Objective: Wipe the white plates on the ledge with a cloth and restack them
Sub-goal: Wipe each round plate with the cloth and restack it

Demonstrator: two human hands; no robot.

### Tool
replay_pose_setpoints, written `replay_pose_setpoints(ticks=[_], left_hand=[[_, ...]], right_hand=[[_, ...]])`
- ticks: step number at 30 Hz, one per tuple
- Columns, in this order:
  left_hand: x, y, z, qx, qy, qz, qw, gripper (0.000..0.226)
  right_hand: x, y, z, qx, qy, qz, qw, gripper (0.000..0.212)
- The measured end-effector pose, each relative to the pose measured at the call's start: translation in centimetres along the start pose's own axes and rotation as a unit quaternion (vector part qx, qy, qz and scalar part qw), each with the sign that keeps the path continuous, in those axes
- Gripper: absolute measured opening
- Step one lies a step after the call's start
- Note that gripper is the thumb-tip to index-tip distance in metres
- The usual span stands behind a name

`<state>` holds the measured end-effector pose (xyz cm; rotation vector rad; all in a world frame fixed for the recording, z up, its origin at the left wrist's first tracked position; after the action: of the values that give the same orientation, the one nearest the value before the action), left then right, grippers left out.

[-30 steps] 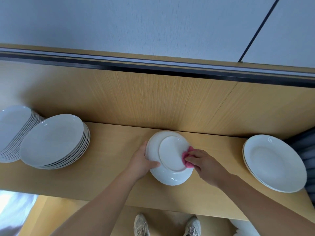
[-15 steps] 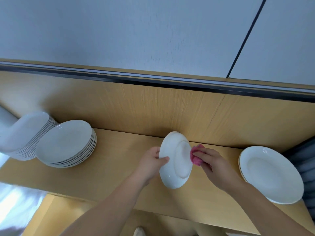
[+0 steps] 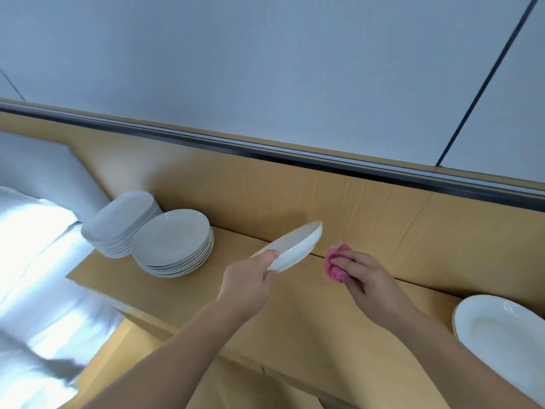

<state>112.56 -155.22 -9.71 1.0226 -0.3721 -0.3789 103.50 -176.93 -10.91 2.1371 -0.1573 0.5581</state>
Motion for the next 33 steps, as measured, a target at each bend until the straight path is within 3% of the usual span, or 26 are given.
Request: replay_pose_setpoints(ticks=[4,7,11,33], left_hand=[[-1.0,2.5,-2.8,0.102,-0.092,0.093,0.986,0.039],[-1.4,3.4,-6.3,0.144,-0.105,0.133,0.975,0.047],[-1.4,5.0,-10.3,0.172,-0.119,0.161,0.964,0.037],[1.1,4.5,-22.4,0.226,-0.03,0.025,0.973,0.048]], right_hand=[[2.4,-2.1,-1.2,0.0,0.026,-0.02,0.999,0.033],[4.2,-3.8,-2.0,0.001,0.041,-0.034,0.999,0.035],[6.3,-5.8,-3.8,0.0,0.053,-0.049,0.997,0.032],[9.4,-12.2,-5.6,-0.016,-0.006,-0.102,0.995,0.03]])
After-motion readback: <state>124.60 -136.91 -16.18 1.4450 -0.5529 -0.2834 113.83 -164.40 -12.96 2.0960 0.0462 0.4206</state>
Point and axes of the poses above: each hand's wrist, its own x-axis towards the middle knuckle, its own y-axis out of the back of the hand, z = x × y, the point moved 4 cm from there along x, towards the middle knuckle, and after that the axes turned 4 degrees about y, right-handed, at the moved point
